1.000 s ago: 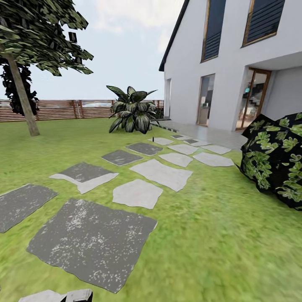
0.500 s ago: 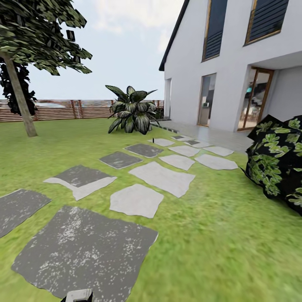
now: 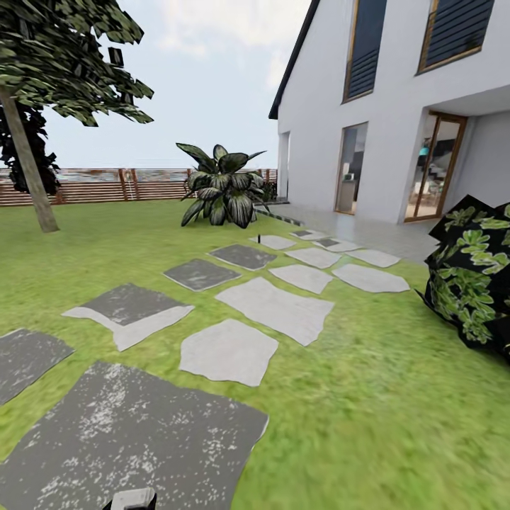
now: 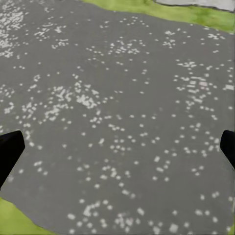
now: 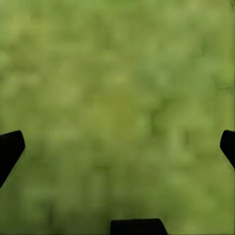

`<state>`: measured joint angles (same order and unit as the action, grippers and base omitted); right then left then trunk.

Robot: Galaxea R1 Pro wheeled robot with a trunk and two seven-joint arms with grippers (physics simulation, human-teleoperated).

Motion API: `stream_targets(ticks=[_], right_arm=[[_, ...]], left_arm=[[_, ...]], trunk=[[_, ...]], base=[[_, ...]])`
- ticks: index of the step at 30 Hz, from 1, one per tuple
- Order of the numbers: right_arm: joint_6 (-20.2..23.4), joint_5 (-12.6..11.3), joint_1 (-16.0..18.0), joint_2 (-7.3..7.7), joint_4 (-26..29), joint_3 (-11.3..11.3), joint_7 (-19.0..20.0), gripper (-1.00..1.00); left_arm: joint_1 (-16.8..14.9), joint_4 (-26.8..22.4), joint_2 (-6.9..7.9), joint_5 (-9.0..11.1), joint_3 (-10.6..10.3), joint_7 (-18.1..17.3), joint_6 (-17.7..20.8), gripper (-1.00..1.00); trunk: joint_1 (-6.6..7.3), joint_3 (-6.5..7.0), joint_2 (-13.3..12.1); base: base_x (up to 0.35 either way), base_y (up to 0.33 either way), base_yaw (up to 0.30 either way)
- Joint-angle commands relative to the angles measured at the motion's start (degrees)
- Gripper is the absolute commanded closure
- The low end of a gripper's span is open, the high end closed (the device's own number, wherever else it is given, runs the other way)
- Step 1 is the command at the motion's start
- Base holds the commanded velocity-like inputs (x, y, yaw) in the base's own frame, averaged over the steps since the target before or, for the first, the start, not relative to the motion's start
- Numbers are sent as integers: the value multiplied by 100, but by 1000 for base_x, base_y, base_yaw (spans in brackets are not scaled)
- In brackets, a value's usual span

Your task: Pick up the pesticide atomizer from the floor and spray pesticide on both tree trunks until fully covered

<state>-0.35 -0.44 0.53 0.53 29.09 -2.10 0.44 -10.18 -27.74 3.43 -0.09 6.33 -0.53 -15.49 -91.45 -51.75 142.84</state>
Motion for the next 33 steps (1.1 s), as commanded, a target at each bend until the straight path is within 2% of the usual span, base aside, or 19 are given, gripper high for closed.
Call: stream_targets(ticks=[1, 33], right_arm=[[0, 0, 0, 0, 0, 1, 0, -100], [0, 0, 0, -1, 0, 1, 0, -100]], left_arm=[[-1, 1, 0, 0, 0, 0, -3, -100], [-1, 2, 0, 0, 0, 0, -2, -100]], trunk=[[0, 0, 0], [0, 0, 0]], base=[[329, 0, 0], [329, 0, 0]])
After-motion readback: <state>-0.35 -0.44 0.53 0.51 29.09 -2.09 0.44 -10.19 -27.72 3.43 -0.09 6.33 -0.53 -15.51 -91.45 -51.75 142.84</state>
